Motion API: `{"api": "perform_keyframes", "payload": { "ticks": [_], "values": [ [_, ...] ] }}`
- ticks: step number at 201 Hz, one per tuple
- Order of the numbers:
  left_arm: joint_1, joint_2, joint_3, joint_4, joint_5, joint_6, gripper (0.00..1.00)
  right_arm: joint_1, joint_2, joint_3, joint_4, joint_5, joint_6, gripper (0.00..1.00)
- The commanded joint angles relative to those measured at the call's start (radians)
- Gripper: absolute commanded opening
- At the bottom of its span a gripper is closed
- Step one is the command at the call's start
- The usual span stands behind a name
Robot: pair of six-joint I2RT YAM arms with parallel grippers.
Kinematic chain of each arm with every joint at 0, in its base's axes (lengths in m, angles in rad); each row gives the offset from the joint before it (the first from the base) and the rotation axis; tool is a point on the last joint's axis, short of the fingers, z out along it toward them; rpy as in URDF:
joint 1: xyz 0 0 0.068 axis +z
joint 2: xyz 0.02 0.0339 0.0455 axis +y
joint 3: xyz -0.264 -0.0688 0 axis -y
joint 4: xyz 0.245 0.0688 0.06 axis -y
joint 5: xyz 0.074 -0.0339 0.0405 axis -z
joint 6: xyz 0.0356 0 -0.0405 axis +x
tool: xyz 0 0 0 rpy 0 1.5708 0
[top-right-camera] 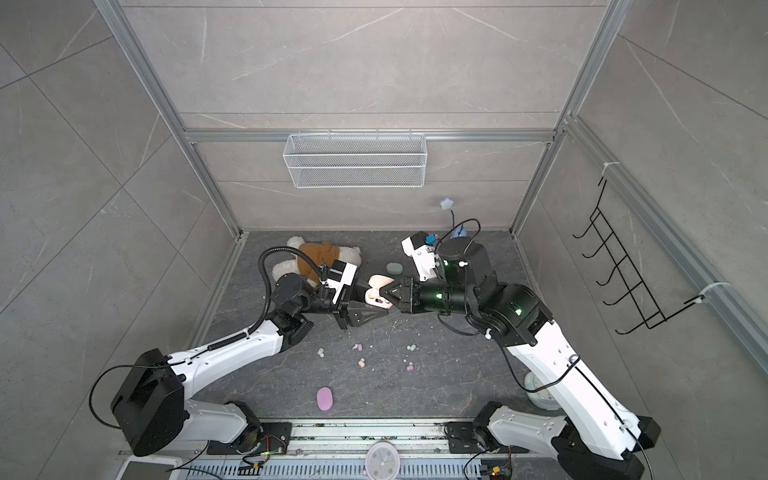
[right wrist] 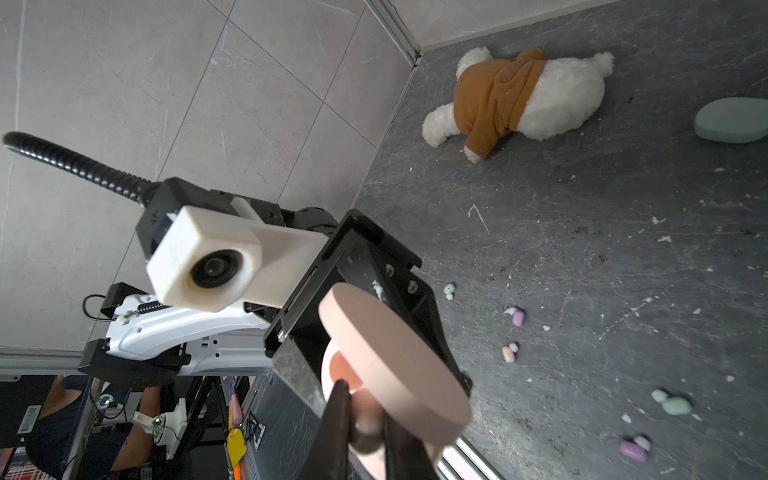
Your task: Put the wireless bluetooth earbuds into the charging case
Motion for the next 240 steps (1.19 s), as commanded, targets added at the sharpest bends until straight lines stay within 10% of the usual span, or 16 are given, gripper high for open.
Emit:
{"api": "perform_keyframes", "payload": {
  "ticks": [1, 134, 240],
  "values": [
    [-0.006, 0.006, 0.009, 0.187, -0.011, -0.056, 0.21, -0.005, -0.005, -0.014, -0.02, -0.002, 0.016, 0.14],
    [-0.019, -0.004, 0.014, 0.143, -0.002, -0.02, 0.21, -0.004, 0.027, 0.034, -0.073, 0.035, 0.003, 0.4],
    [-0.029, -0.01, 0.014, 0.12, 0.003, -0.005, 0.21, -0.004, 0.055, 0.086, -0.117, 0.054, -0.027, 0.87]
  ]
}}
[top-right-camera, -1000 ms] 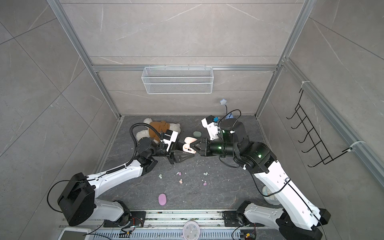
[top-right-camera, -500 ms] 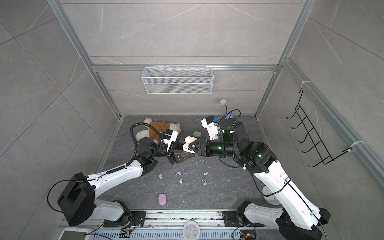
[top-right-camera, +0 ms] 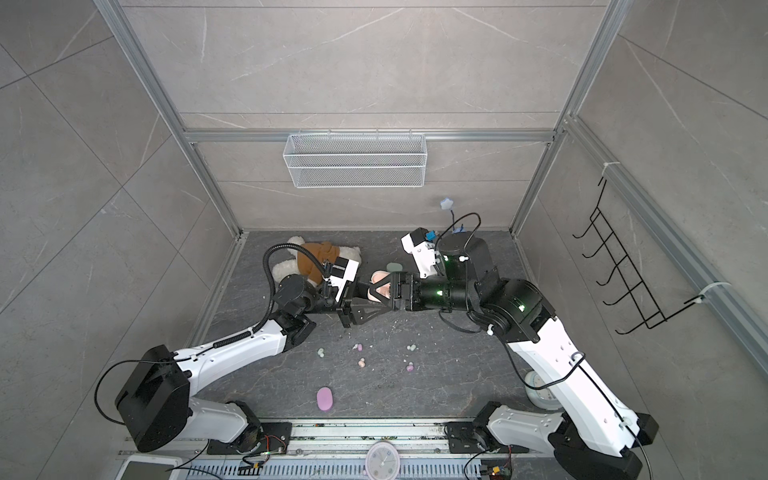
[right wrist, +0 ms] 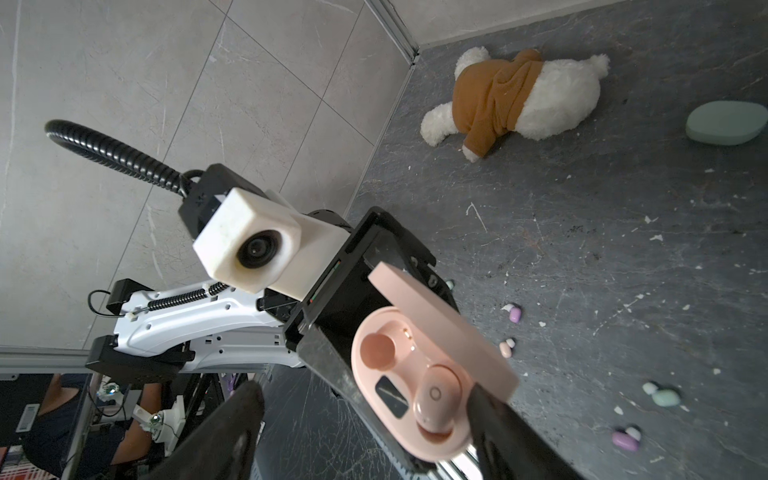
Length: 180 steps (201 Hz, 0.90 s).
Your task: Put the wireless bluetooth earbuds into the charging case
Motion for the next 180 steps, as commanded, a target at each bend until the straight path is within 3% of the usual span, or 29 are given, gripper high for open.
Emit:
{"api": "perform_keyframes", "payload": {
  "ticks": [1, 55, 100, 125, 180],
  "values": [
    [-0.019, -0.025, 0.018, 0.113, 0.046, 0.042, 0.21, -0.005, 0.02, 0.009, -0.047, 0.045, -0.014, 0.87],
    [-0.006, -0.02, -0.026, 0.082, -0.009, 0.056, 0.21, -0.005, 0.01, 0.058, -0.085, 0.006, -0.004, 0.92],
    [0.055, -0.06, -0.122, 0.094, -0.061, 0.007, 0.21, -0.005, -0.067, -0.001, -0.111, 0.023, 0.042, 0.95],
    [0.087, -0.127, -0.175, 0.023, -0.075, 0.017, 0.21, -0.005, -0.103, -0.098, -0.105, 0.054, 0.062, 0.96],
    [0.12, -0.372, -0.262, -0.323, -0.154, 0.11, 0.2, 0.0, -0.145, -0.413, 0.023, 0.153, 0.115, 0.94]
  ]
}}
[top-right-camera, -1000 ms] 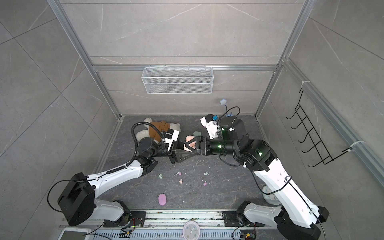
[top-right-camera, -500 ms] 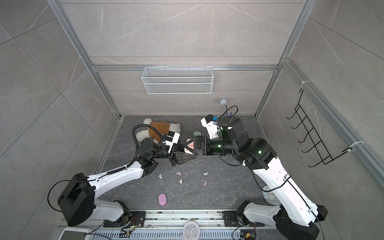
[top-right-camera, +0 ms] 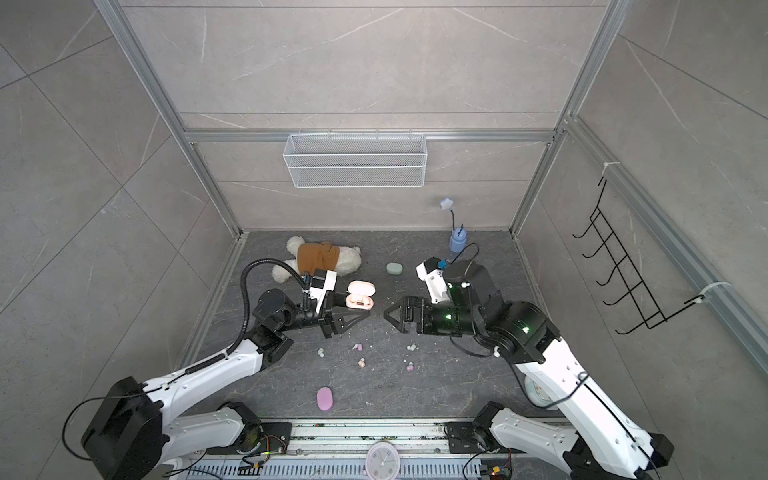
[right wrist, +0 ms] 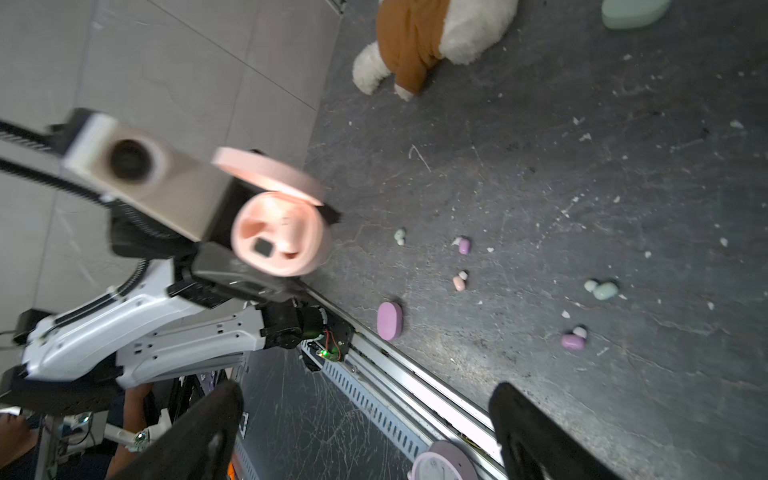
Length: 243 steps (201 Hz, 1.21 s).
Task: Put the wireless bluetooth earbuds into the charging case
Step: 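Open the right gripper and move it back over the scattered earbuds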
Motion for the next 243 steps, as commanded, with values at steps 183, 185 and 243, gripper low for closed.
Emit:
{"api": "perform_keyframes", "payload": {
  "ticks": [183, 185, 243],
  "values": [
    [0.037, -0.709, -0.096, -0.743, -0.251, 0.135, 0.2, 0.316, 0.754, -0.072, 0.126, 0.339, 0.117, 0.83],
    [0.037, -0.712, -0.097, -0.744, -0.251, 0.135, 0.2, 0.317, 0.761, -0.067, 0.123, 0.34, 0.117, 0.83],
    [0.037, -0.754, -0.079, -0.789, -0.248, 0.151, 0.2, 0.319, 0.884, 0.008, 0.1, 0.317, 0.102, 0.75]
  ]
}}
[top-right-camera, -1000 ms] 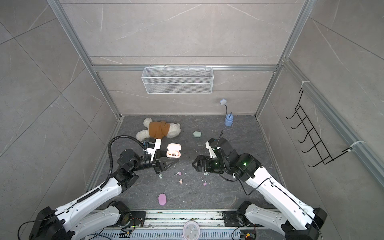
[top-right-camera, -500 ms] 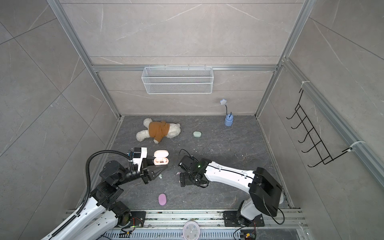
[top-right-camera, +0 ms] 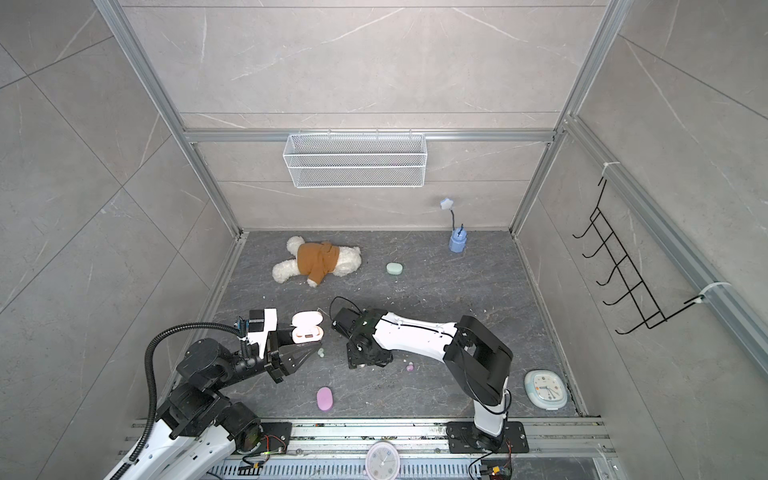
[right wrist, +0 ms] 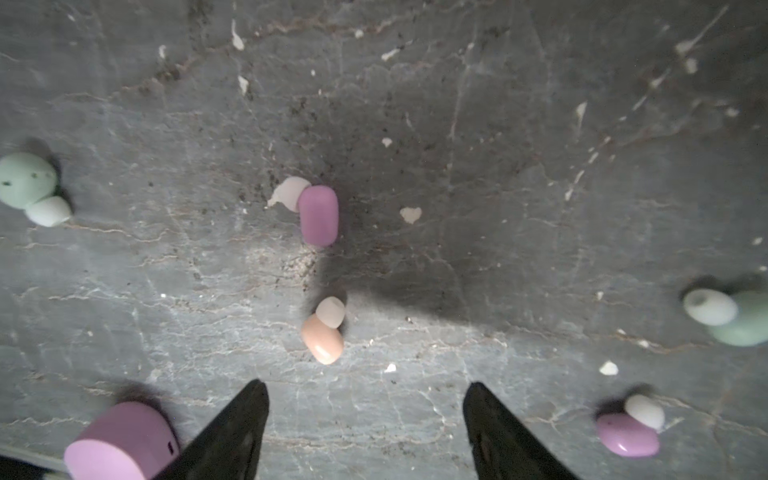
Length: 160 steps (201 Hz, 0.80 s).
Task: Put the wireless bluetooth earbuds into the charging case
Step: 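Open the right gripper and move it back over the scattered earbuds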
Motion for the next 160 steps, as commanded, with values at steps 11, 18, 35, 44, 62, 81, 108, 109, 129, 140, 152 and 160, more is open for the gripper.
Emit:
{"api": "perform_keyframes", "payload": {
  "ticks": [11, 18, 35, 44, 62, 81, 108, 109, 129, 140, 152, 160],
  "values": [
    [0.003, -0.018, 0.025, -0.012, -0.008, 0.034, 0.2, 0.008, 0.063, 0.046, -0.053, 0.006, -0.004, 0.74],
    [0.003, -0.02, 0.026, -0.013, -0.008, 0.032, 0.2, 0.008, 0.075, 0.054, -0.058, 0.009, -0.007, 0.74],
    [0.003, -0.027, 0.026, -0.016, -0.007, 0.03, 0.2, 0.008, 0.109, 0.075, -0.077, 0.013, -0.01, 0.73],
    [0.003, -0.029, 0.028, -0.02, -0.008, 0.03, 0.2, 0.008, 0.123, 0.085, -0.087, 0.017, -0.009, 0.72],
    [0.003, -0.033, 0.031, -0.027, -0.009, 0.033, 0.2, 0.008, 0.14, 0.097, -0.125, 0.052, 0.001, 0.7],
    [0.003, -0.036, 0.033, -0.029, -0.012, 0.034, 0.2, 0.005, 0.136, 0.095, -0.16, 0.088, 0.004, 0.67],
    [0.003, -0.033, 0.037, -0.029, -0.01, 0.034, 0.2, -0.002, 0.114, 0.078, -0.192, 0.117, -0.008, 0.65],
    [0.003, -0.033, 0.037, -0.029, -0.01, 0.033, 0.2, -0.002, 0.113, 0.077, -0.192, 0.118, -0.008, 0.65],
    [0.003, -0.028, 0.036, -0.028, -0.009, 0.032, 0.2, -0.009, 0.091, 0.061, -0.204, 0.131, -0.012, 0.65],
    [0.003, -0.028, 0.036, -0.025, -0.009, 0.031, 0.2, -0.012, 0.081, 0.057, -0.212, 0.145, -0.014, 0.65],
    [0.003, -0.024, 0.034, -0.023, -0.009, 0.029, 0.2, -0.019, 0.073, 0.051, -0.221, 0.159, -0.014, 0.65],
    [0.003, -0.022, 0.034, -0.02, -0.006, 0.029, 0.2, -0.022, 0.068, 0.049, -0.227, 0.168, -0.015, 0.65]
  ]
}}
